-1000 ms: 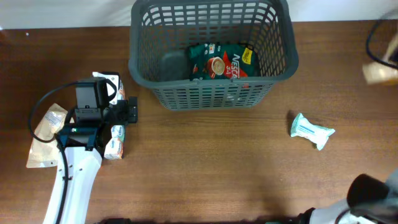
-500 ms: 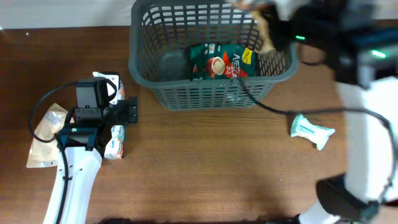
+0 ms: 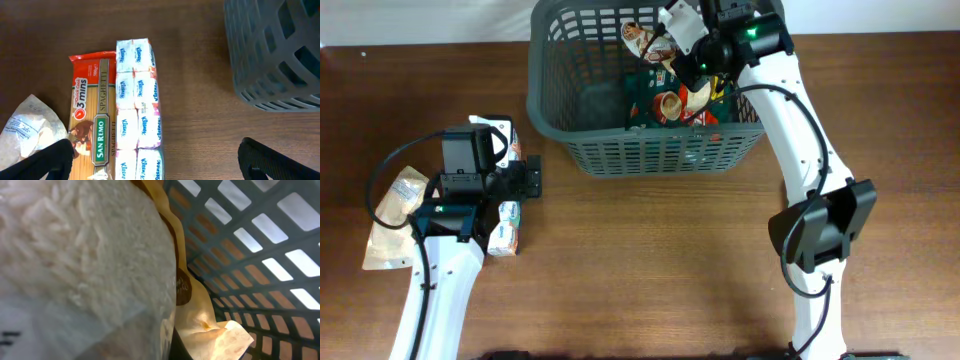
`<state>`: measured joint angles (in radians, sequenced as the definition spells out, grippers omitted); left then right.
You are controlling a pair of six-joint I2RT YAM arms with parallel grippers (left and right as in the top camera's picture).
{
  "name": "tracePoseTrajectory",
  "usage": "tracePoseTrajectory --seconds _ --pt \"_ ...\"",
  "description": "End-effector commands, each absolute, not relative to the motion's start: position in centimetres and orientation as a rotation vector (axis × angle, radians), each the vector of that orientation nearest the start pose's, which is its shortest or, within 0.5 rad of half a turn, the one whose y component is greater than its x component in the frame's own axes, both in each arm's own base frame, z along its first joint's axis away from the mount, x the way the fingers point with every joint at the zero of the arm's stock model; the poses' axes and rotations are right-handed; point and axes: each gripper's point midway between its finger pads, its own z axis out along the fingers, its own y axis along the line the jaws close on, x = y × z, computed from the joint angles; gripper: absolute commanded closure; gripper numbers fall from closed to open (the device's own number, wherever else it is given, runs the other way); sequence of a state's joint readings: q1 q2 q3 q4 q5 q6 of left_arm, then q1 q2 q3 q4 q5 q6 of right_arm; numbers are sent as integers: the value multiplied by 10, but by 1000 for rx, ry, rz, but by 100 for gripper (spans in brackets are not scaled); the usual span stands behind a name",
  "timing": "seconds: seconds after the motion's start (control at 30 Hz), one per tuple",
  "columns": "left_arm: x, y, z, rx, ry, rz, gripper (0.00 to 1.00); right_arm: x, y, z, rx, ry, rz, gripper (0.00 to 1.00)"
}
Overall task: Pack container
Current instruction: 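Carry the snack bag into the basket and release it, then grasp the mint-green wet-wipe pack with the right gripper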
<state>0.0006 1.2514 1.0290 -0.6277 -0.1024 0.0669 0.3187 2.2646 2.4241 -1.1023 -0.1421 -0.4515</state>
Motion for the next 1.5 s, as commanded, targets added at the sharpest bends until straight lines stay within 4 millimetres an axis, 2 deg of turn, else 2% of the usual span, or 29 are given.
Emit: tracePoseTrajectory --seconds 0.0,0.13,0.17,0.23,0.27,0.3,0.33,0.4,0.5,0.53,0.6,0.73,0.87,0.97,1.03,1.07,1.13,1.2,1.27,1.33,1.47 --pt "355 18 194 49 2397 162 1 526 204 234 -965 2270 144 96" --pt "355 19 194 49 2397 163 1 521 205 208 -988 2327 154 96" --pt "355 18 194 49 2397 162 1 520 205 202 -990 2343 157 91" --pt "355 18 194 49 2397 162 1 518 203 192 -982 2372 163 70" --pt "355 19 194 48 2397 162 1 517 203 191 -971 2381 164 66" --pt "355 18 194 49 2397 162 1 517 202 193 -945 2388 166 54" --pt "355 18 194 49 2397 162 1 517 202 198 -931 2384 169 45" --pt "355 19 194 49 2397 163 1 515 199 211 -902 2372 157 41" --pt "355 19 194 48 2397 162 1 511 182 248 -840 2333 52 39" --pt "355 18 194 49 2397 162 1 509 174 266 -805 2311 15 36" --pt "355 19 194 48 2397 163 1 497 147 315 -704 2248 -60 31" --pt "355 19 194 48 2397 162 1 475 86 380 -489 2177 -134 30" --pt "355 18 194 49 2398 162 1 448 14 423 -308 2120 -214 29" --pt "355 18 194 49 2398 162 1 419 -49 432 -116 2108 -281 25" --pt "355 19 194 48 2398 162 1 400 -85 423 1 2110 -309 24" --pt "355 19 194 48 2398 162 1 389 -102 411 47 2118 -316 23" --pt "355 19 194 48 2398 162 1 372 -122 390 148 2132 -305 22" --pt "355 19 194 48 2398 162 1 353 -138 350 285 2199 -280 22" --pt "355 18 194 49 2398 162 1 339 -140 302 400 2301 -223 22" --pt "355 18 194 49 2398 162 1 330 -131 258 460 2405 -135 22" --pt "355 18 194 49 2398 162 1 319 -110 186 478 2579 20 23"
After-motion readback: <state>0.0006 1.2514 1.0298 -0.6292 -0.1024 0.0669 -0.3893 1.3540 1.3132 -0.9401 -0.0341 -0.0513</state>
